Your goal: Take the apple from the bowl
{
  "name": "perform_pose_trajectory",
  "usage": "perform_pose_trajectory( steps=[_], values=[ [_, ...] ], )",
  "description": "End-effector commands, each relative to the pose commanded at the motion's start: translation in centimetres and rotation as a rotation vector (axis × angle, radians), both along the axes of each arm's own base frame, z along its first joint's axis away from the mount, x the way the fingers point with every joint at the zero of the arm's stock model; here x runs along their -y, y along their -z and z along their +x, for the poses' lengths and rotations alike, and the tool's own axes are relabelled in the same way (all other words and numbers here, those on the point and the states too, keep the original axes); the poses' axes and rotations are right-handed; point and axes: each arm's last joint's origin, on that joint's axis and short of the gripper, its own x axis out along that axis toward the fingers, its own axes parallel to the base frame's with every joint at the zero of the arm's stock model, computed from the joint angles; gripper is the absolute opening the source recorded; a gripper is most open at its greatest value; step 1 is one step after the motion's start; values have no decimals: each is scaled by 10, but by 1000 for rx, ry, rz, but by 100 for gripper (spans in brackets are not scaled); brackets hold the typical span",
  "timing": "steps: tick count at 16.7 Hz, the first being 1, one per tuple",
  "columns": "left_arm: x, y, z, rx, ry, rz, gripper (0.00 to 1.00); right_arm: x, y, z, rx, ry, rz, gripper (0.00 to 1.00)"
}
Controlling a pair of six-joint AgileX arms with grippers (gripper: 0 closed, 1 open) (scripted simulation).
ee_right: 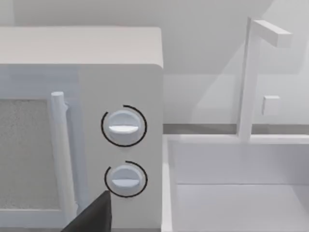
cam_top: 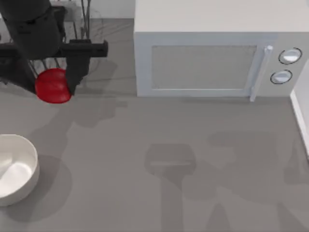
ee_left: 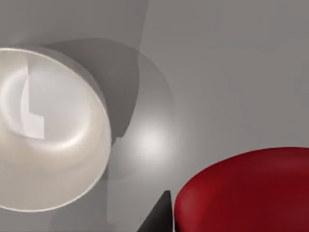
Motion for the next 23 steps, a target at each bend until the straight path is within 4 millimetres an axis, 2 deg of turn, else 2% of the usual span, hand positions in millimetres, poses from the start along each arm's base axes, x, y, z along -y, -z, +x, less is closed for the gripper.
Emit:
perform_pose_trajectory(
  steps=[2, 4, 7, 13, 16, 21, 23],
  values=[
    [48, 19, -9, -8, -5, 6, 0, 0, 0, 0, 0, 0, 0, 100],
    [84, 36, -20, -11, -7, 11, 0, 0, 0, 0, 0, 0, 0, 100],
    [109, 50, -32, -9, -8, 12, 0, 0, 0, 0, 0, 0, 0, 100],
    [110, 54, -32, -9, -9, 11, 0, 0, 0, 0, 0, 0, 0, 100],
    [112, 81, -29, -12, -9, 14, 0, 0, 0, 0, 0, 0, 0, 100],
    [113, 144, -30, -2, -9, 6, 0, 0, 0, 0, 0, 0, 0, 100],
    [111, 158, -32, -8, -9, 11, 0, 0, 0, 0, 0, 0, 0, 100]
  ],
)
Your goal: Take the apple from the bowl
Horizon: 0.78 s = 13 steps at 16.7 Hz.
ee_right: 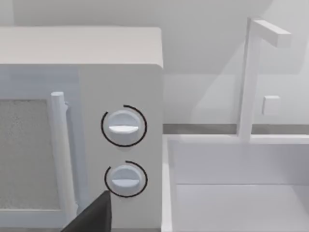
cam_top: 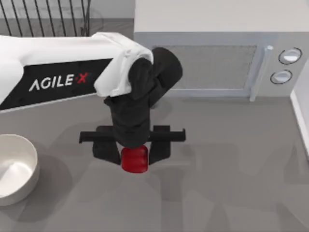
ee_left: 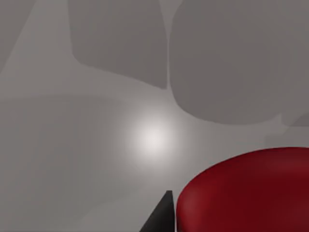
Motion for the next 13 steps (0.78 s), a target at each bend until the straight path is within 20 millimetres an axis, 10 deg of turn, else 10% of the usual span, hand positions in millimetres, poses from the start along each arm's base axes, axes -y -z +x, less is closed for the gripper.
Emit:
perform_pose_trajectory(
  steps=[4, 13],
  values=[
    [0, 2, 0, -1, 0, 1, 0, 0, 0, 0, 0, 0, 0, 100],
    [0, 2, 0, -1, 0, 1, 68, 0, 0, 0, 0, 0, 0, 100]
  ],
)
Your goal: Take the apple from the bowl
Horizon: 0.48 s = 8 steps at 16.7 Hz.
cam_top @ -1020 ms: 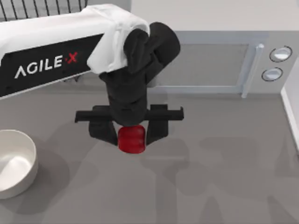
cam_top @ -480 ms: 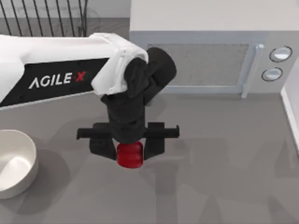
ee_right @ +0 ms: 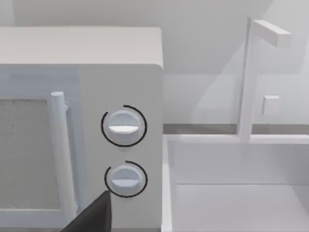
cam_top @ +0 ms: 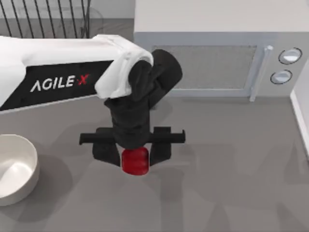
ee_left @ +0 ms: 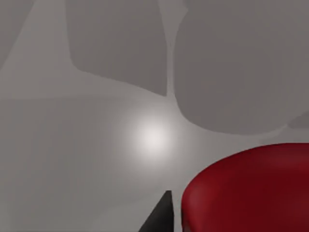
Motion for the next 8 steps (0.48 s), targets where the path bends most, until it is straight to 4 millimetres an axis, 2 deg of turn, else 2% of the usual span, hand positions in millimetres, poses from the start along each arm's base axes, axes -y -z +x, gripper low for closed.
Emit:
perform_pose_trajectory(
  steps=[4, 8],
  values=[
    [0, 0, 0, 0, 0, 0, 98, 0, 0, 0, 0, 0, 0, 100],
    [0, 0, 0, 0, 0, 0, 100, 0, 0, 0, 0, 0, 0, 100]
  ],
)
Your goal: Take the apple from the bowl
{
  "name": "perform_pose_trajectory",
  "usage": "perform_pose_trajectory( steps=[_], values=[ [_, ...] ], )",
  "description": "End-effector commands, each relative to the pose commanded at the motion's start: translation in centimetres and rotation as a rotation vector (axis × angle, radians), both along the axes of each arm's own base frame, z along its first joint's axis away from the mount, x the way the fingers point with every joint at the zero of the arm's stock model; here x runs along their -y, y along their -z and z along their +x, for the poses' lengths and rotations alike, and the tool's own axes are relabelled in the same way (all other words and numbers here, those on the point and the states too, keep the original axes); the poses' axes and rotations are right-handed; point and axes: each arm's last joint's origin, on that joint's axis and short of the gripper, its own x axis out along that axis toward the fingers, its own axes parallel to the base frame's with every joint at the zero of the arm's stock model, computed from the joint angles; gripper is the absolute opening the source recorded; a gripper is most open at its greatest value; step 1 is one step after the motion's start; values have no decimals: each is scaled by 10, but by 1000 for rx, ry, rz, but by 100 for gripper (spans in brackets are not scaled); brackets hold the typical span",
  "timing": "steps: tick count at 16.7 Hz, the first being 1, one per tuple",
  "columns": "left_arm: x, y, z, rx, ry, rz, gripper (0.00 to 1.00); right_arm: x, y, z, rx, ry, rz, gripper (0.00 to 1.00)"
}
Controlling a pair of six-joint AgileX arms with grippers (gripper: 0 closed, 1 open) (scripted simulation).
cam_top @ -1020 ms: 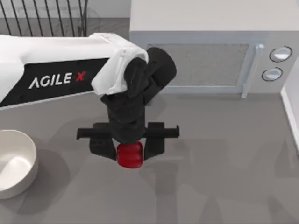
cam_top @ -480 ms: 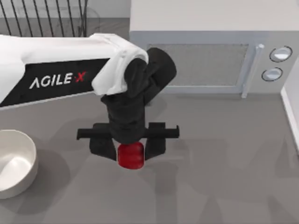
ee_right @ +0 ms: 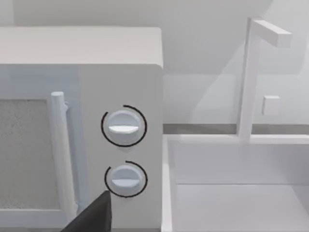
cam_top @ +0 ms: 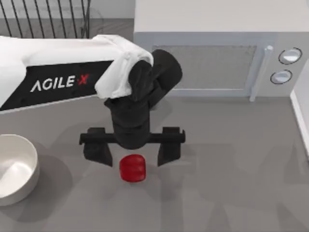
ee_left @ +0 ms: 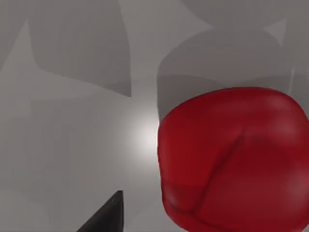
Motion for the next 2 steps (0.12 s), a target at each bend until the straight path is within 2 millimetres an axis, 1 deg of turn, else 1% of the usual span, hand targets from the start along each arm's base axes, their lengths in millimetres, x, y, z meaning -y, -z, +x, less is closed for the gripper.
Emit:
perform_pose_trajectory(
  steps=[2],
  values=[
    [0, 0, 0, 0, 0, 0, 100, 0, 0, 0, 0, 0, 0, 100]
  ],
)
